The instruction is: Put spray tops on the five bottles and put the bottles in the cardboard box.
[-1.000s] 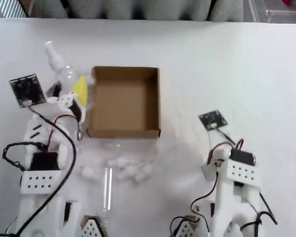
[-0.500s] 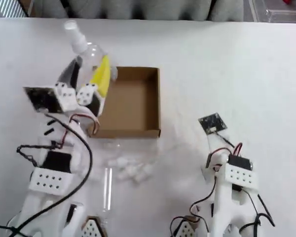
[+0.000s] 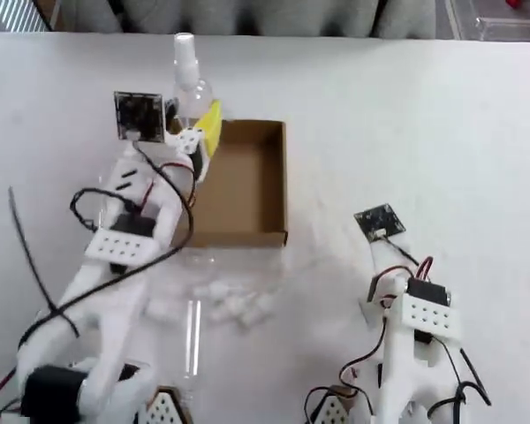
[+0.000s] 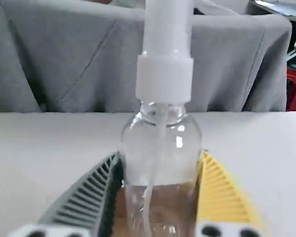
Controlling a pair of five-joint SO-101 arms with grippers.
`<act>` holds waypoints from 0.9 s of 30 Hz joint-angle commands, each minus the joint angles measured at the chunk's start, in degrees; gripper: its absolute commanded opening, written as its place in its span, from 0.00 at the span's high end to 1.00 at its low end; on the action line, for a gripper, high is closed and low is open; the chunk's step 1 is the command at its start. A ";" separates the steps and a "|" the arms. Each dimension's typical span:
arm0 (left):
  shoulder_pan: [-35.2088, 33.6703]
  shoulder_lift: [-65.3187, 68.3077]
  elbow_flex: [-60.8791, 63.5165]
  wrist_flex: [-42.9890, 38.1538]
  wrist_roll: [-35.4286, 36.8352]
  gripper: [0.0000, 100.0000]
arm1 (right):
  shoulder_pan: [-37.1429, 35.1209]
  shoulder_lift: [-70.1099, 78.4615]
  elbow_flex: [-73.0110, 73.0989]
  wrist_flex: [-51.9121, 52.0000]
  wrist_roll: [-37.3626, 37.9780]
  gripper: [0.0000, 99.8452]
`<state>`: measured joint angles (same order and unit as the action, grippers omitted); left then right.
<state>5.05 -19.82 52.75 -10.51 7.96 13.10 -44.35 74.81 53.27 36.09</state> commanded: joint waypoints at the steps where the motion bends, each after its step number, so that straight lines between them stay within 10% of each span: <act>1: -1.80 9.19 -4.31 -11.34 -0.53 0.98 | 0.13 -1.10 -0.44 -0.84 0.53 0.98; 27: -6.73 32.48 -14.68 -17.76 -0.79 0.98 | -0.04 -1.10 -0.44 -1.54 0.79 0.98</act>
<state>-0.92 12.88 41.76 -26.59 7.60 13.10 -44.35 74.81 52.40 36.26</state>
